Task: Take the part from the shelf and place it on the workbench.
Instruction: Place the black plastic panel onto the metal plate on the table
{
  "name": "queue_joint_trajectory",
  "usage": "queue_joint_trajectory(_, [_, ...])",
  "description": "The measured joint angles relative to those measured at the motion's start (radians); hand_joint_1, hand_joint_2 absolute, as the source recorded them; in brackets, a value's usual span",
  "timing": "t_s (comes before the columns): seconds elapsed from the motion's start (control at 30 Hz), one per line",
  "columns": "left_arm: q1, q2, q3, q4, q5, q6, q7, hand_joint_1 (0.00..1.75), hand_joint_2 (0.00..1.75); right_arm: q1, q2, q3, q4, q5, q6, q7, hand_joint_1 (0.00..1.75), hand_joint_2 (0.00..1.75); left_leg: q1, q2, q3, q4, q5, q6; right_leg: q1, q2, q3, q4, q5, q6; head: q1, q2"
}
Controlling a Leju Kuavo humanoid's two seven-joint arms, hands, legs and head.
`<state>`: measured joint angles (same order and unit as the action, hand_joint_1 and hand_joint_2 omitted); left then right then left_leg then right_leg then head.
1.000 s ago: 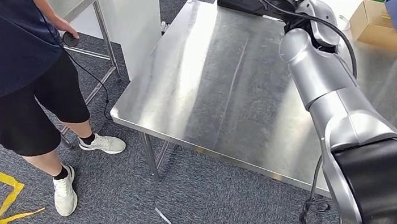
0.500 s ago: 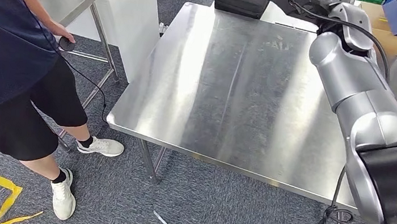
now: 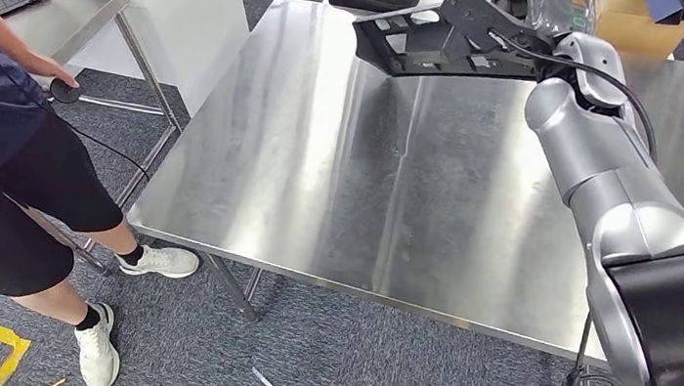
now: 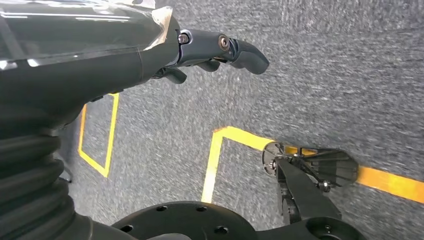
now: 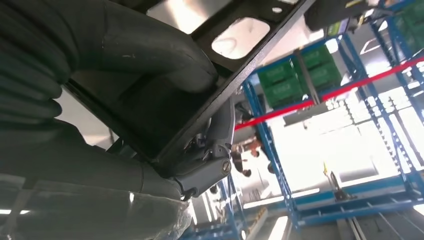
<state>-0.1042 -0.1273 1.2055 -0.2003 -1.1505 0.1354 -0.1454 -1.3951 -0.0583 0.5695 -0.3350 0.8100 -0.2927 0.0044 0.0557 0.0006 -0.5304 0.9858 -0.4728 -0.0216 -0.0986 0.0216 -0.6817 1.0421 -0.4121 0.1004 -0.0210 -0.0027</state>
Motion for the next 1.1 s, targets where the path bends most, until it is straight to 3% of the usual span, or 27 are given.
queue_joint_trajectory(0.1, [-0.001,-0.001,0.000,0.000,0.000,0.001,0.001,0.00,1.75,0.023,0.002,0.000,0.000,0.008,0.005,-0.016,1.75,1.75,-0.001,-0.003,0.004,-0.003,0.013,0.015,0.002,0.004,-0.006,0.000,0.003,-0.005,-0.004,0.000])
queue_joint_trajectory(0.2, [-0.001,-0.004,0.000,0.000,0.000,0.001,0.002,0.00,1.75,0.051,0.007,0.000,0.000,0.014,0.006,-0.023,1.75,1.75,-0.001,-0.004,0.007,-0.006,0.010,0.008,0.009,0.004,-0.005,0.000,0.003,-0.006,-0.003,0.000])
queue_joint_trajectory(0.27, [-0.001,-0.005,-0.001,0.000,-0.001,0.001,0.003,0.00,1.75,0.065,0.010,0.000,0.000,0.021,0.007,-0.028,1.75,1.75,-0.002,-0.003,0.014,-0.020,-0.004,-0.009,0.014,0.004,-0.004,0.000,0.004,-0.008,-0.003,0.000])
queue_joint_trajectory(0.33, [-0.001,-0.005,-0.002,0.000,-0.002,0.002,0.003,0.00,1.75,0.075,0.017,0.002,0.000,0.036,0.007,-0.032,1.75,1.75,-0.001,0.000,0.025,-0.040,-0.022,-0.041,0.016,0.003,-0.004,0.000,0.005,-0.012,-0.003,0.000])
queue_joint_trajectory(0.4, [0.000,-0.007,-0.003,0.000,-0.007,0.003,0.004,0.00,1.75,0.082,0.028,0.011,0.000,0.067,0.005,-0.031,1.75,1.75,-0.003,0.001,0.031,-0.048,-0.028,-0.060,0.018,0.001,-0.001,-0.005,0.008,-0.015,-0.003,0.000])
queue_joint_trajectory(0.8, [0.000,-0.016,-0.018,0.001,-0.024,0.001,0.003,0.00,1.75,0.098,0.098,0.106,-0.002,0.215,0.009,-0.010,1.75,1.75,-0.009,-0.003,0.029,-0.016,-0.037,-0.036,0.020,-0.003,0.028,-0.023,0.016,-0.008,-0.002,0.000])
queue_joint_trajectory(1.1, [-0.001,-0.018,-0.019,0.001,-0.023,-0.003,-0.025,0.00,1.75,0.143,0.172,0.138,0.000,0.222,0.012,0.007,1.75,1.75,-0.009,-0.003,0.031,-0.009,-0.041,-0.030,0.021,-0.003,0.037,-0.029,0.018,-0.005,-0.002,0.000])
